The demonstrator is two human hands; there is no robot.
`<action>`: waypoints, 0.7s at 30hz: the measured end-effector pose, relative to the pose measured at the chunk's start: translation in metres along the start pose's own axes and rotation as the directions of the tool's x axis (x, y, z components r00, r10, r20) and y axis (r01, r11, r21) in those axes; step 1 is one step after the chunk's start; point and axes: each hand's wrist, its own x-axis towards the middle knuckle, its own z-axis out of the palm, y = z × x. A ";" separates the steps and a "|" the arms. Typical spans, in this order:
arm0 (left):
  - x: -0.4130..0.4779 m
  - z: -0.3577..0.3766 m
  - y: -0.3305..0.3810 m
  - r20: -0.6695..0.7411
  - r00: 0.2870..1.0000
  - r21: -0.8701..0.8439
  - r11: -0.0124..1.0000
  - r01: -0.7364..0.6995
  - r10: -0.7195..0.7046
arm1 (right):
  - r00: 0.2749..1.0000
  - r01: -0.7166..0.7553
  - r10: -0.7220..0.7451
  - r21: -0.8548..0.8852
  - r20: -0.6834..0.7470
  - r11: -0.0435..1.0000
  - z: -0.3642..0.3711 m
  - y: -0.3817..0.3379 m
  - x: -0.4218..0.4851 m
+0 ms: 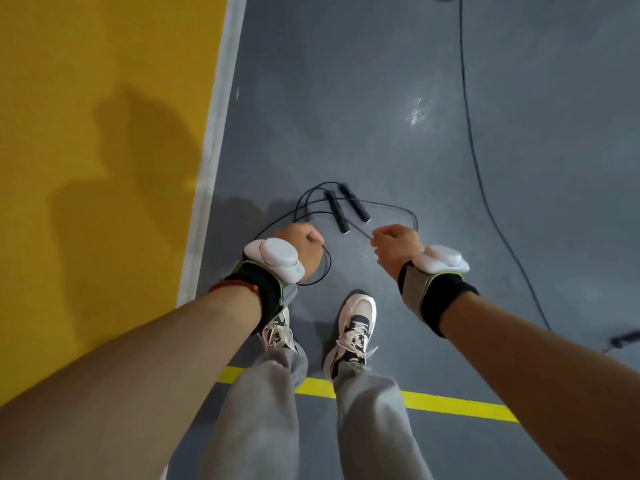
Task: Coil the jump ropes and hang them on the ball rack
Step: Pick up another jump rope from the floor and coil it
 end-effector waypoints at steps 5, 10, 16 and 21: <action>0.105 0.050 -0.054 -0.041 0.998 0.129 0.991 -0.031 0.036 | 0.998 0.028 -0.037 -0.199 -0.043 0.980 0.046 0.032 0.091; 0.196 0.102 -0.071 -0.063 0.973 0.248 0.947 -0.202 0.224 | 0.967 0.223 -0.246 -0.262 -0.062 0.939 0.088 0.051 0.186; 0.295 0.149 -0.072 -0.102 0.920 0.478 0.829 -0.289 0.379 | 0.889 0.419 -0.458 -0.450 0.025 0.789 0.113 0.072 0.284; 0.326 0.175 -0.088 -0.177 0.902 0.420 0.859 -0.291 0.392 | 0.894 0.378 -0.444 -0.422 -0.066 0.824 0.126 0.085 0.315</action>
